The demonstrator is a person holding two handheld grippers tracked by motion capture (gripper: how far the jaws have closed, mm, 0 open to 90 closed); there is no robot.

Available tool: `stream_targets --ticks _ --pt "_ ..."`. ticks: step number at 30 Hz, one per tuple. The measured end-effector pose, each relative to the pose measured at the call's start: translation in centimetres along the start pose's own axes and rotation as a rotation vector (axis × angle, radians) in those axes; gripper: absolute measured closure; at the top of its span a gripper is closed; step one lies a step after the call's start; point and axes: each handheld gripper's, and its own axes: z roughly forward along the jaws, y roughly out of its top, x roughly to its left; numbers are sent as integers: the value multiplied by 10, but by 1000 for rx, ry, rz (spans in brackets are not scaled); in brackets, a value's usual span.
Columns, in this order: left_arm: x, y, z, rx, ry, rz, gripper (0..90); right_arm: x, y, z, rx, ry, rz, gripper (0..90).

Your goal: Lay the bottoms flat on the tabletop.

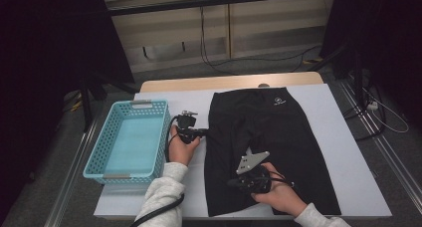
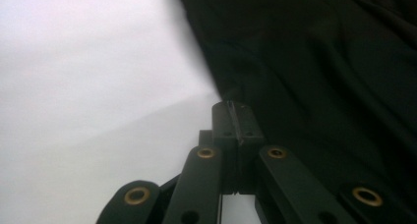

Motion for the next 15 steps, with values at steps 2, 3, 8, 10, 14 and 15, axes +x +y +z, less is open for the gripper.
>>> stream_targets --ticks 2,3,8,10,14,15 --pt "4 2 -2 -3 18 -9 900 2 2 2 -9 0 4 895" --pt "7 2 -4 1 31 -1 900 2 3 3 -16 1 5 895" --pt "15 2 -8 -4 26 -35 900 6 6 10 -24 -5 11 895" --pt "14 0 -7 -1 -9 -43 900 7 6 12 -12 -8 -3 896" --pt "12 -4 1 -32 -6 -36 643 7 5 7 7 2 1 896" --pt "12 -4 3 -44 -12 -39 597 5 3 5 9 0 1 896"
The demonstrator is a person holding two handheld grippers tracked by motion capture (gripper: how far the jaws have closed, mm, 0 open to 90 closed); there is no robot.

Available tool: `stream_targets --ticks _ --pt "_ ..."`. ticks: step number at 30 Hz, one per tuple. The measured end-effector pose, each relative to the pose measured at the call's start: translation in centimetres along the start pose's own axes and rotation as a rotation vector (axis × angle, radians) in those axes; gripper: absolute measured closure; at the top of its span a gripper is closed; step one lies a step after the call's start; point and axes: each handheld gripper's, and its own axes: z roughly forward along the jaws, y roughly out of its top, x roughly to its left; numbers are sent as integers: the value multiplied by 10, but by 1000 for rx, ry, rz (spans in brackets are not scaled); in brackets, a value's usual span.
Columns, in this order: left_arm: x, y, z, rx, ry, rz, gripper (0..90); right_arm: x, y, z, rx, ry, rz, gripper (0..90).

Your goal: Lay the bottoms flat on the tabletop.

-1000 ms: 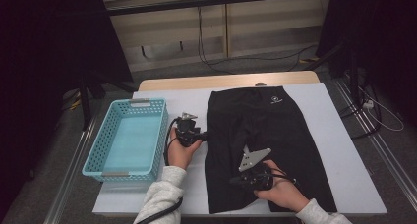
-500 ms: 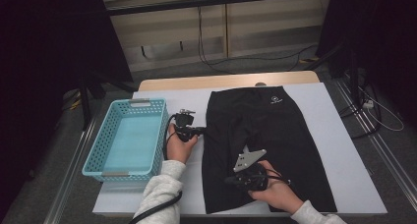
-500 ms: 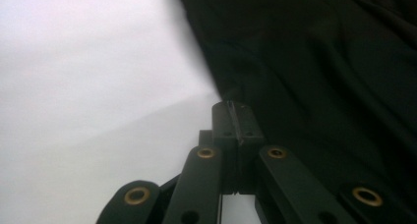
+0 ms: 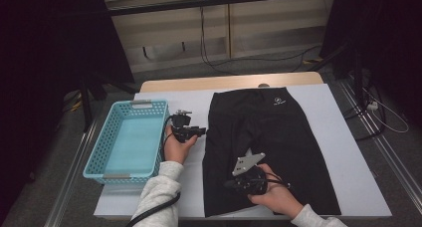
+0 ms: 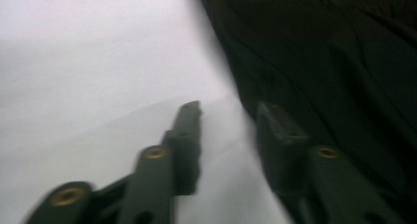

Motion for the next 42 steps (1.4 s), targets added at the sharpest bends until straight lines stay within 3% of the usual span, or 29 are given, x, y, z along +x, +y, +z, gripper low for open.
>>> stream_targets --ticks 6,12,14,15,17,20,28,40,42 --pt "-6 2 11 -14 -15 -8 550 -8 -9 -9 2 8 34 896" --pt "-16 7 19 2 -20 11 566 -5 -11 -10 -2 -2 23 895" --pt "-18 7 20 24 -17 19 694 -5 -11 -10 -6 -4 25 895" --pt "-18 8 20 33 -22 11 792 -5 -11 -9 -7 -7 24 895" --pt "-17 9 20 55 -47 -18 890 -4 -11 -9 -10 -12 28 895" --pt "-16 12 16 48 -2 -4 900 -4 -10 -8 -13 -16 23 896" --pt "-1 19 5 46 9 -45 900 -3 -6 -3 -26 -16 23 895" --pt "10 30 -6 20 73 -37 900 3 5 9 -89 -26 54 895" --pt "12 29 -7 24 106 -17 900 6 8 14 -85 -22 46 887"
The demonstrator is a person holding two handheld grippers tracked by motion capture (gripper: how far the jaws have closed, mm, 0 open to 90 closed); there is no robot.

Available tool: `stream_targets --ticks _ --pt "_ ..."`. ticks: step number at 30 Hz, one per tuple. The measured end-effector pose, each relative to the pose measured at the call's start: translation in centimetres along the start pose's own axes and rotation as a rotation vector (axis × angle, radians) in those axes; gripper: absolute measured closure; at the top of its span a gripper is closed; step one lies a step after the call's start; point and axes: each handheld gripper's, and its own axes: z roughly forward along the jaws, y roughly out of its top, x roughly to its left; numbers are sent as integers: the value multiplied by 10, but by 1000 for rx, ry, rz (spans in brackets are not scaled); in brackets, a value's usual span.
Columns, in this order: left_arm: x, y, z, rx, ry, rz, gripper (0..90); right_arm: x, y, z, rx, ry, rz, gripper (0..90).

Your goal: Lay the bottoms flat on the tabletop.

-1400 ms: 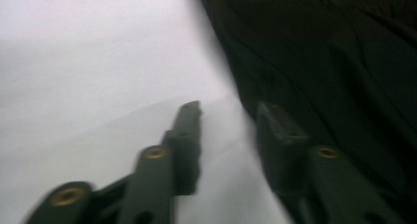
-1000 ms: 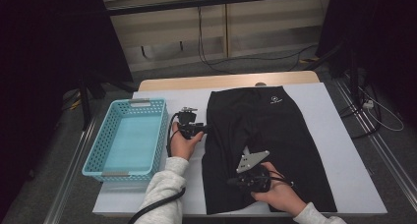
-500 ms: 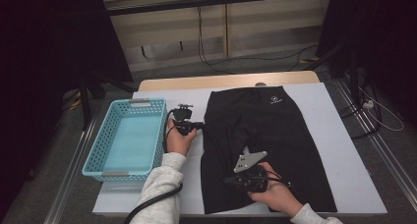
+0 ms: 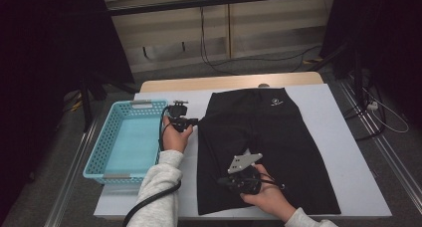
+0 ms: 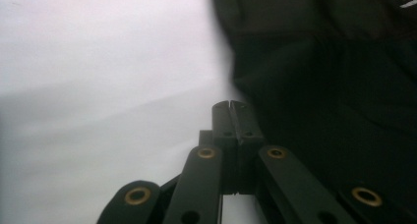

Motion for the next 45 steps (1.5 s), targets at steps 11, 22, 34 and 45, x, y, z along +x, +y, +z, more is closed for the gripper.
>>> stream_targets --ticks 11,22,34,45 --pt "-10 -24 -8 -27 -89 16 521 -17 1 -30 -30 -134 26 639" --pt "-23 -49 -26 -33 -104 109 311 -43 -20 -48 22 -269 97 629" --pt "-29 -66 -28 2 -80 162 283 -41 -25 -45 65 -205 141 879" --pt "-36 -71 -27 16 -102 155 315 -36 -38 -67 93 -199 171 877"
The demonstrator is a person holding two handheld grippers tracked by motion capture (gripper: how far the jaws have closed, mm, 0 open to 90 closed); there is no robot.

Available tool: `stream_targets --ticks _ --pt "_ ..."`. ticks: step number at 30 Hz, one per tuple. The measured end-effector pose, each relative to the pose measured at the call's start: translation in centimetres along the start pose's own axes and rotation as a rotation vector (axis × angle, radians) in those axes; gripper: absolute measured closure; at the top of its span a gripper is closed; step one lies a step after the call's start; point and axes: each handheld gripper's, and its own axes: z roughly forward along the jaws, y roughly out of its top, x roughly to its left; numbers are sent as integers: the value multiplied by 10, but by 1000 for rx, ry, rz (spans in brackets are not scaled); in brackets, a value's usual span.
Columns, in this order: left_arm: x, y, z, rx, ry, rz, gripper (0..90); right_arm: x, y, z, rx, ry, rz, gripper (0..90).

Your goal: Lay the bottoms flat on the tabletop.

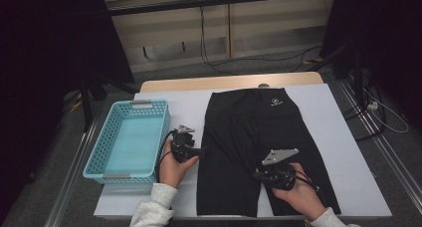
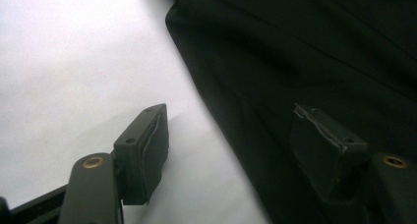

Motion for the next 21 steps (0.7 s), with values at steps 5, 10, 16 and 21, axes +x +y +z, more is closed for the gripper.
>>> stream_targets --ticks 5,10,16,21 --pt "0 -1 -1 4 8 2 366 -2 -1 1 -9 -5 -8 850" --pt "-3 0 -2 27 -10 1 579 -1 3 -1 -37 -33 -38 759" --pt "-6 -1 -3 55 -49 -36 845 -4 8 -6 -96 -70 -35 670" --pt "-3 -1 -7 73 -50 -70 895 -5 8 -7 -106 -77 -37 645"
